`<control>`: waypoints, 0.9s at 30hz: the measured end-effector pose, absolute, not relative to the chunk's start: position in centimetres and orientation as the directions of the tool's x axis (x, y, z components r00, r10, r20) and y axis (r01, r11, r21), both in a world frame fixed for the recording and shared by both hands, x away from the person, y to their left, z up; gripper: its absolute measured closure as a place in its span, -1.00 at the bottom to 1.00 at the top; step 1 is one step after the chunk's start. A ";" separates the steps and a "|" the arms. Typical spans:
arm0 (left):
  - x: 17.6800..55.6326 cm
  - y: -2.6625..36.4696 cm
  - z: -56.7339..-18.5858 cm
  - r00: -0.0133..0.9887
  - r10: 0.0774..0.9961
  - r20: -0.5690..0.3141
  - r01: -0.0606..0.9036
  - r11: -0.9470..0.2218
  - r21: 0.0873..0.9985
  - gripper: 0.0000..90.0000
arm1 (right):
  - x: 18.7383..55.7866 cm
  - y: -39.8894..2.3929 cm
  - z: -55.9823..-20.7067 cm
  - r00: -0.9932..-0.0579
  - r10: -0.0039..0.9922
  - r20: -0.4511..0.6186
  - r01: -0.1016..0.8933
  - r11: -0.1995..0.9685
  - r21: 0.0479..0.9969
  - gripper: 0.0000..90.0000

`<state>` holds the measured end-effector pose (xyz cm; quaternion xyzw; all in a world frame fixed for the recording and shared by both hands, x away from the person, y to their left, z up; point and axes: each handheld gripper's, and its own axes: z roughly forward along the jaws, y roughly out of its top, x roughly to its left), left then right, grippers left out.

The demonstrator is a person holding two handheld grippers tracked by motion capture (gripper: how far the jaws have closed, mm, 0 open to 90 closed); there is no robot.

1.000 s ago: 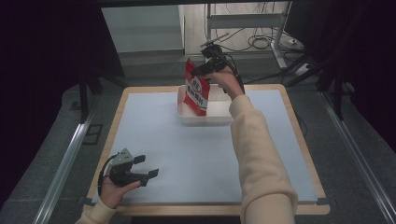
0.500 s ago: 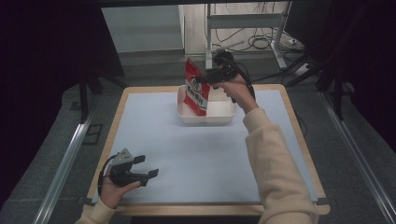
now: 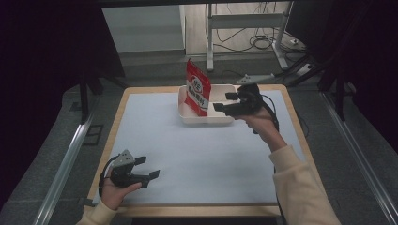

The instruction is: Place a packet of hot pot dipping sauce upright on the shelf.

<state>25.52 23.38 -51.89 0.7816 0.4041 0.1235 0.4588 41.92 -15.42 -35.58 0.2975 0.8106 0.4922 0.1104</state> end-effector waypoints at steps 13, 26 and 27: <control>25.6 23.1 -52.1 0.639 0.751 -0.166 0.525 -0.267 0.808 -0.62 | 35.2 -22.3 -41.0 -0.779 0.613 0.135 0.392 0.306 0.868 -0.39; 25.6 23.1 -52.2 0.635 0.754 -0.167 0.526 -0.265 0.808 -0.62 | 32.1 -25.9 -48.3 -0.727 0.667 0.163 0.488 0.335 0.806 -0.39; 25.6 23.1 -52.2 0.635 0.754 -0.167 0.527 -0.265 0.808 -0.62 | 32.1 -25.9 -48.7 -0.721 0.672 0.167 0.499 0.337 0.798 -0.39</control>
